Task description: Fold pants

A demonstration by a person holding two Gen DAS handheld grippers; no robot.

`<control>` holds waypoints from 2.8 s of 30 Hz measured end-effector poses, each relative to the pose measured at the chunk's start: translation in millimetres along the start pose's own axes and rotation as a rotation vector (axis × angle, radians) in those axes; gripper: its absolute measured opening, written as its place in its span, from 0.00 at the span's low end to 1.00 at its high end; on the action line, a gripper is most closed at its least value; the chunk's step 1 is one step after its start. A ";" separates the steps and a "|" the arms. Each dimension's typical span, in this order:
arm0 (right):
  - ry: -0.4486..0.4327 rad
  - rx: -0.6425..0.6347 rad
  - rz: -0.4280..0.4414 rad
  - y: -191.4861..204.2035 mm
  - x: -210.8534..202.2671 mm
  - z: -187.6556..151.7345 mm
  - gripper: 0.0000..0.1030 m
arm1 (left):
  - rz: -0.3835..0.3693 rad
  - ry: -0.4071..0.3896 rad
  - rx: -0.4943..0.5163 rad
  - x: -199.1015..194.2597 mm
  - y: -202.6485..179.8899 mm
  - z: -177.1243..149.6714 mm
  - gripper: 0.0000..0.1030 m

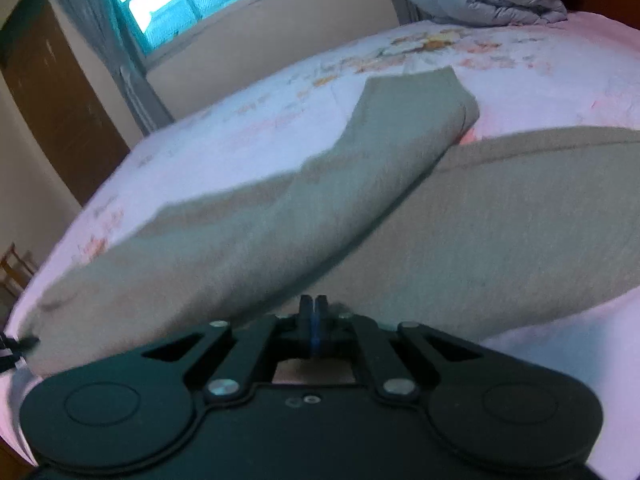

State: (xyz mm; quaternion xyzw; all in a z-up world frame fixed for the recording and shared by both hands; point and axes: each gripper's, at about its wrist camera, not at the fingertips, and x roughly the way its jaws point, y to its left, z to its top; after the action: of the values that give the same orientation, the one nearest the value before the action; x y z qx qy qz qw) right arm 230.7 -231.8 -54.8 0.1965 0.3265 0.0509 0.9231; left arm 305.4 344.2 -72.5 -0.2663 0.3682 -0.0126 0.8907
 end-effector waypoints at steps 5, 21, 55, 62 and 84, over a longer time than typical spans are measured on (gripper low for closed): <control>-0.047 -0.013 0.032 14.6 -6.8 15.3 0.09 | 0.010 -0.002 -0.011 -3.4 -2.5 -3.6 0.33; -0.091 0.067 0.021 -29.2 -48.1 19.8 0.11 | 0.148 -0.075 0.324 -0.1 -174.4 -75.6 0.96; 0.026 -0.184 -0.130 -30.1 155.3 179.4 0.33 | 0.605 -0.182 0.216 80.9 -154.8 -59.1 1.00; 0.127 -0.353 -0.332 -4.6 210.7 165.3 0.39 | 0.629 -0.189 0.209 85.6 -157.3 -57.1 1.00; -0.170 -0.047 -0.321 -88.3 14.4 154.9 0.00 | 0.604 -0.161 0.238 85.3 -155.6 -56.7 1.00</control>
State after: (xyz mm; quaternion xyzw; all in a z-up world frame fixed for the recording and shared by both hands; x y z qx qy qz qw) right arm 335.4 -360.7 11.8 0.1240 0.2731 -0.1064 0.9480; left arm 357.1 165.7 -85.9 -0.0391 0.3552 0.2301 0.9052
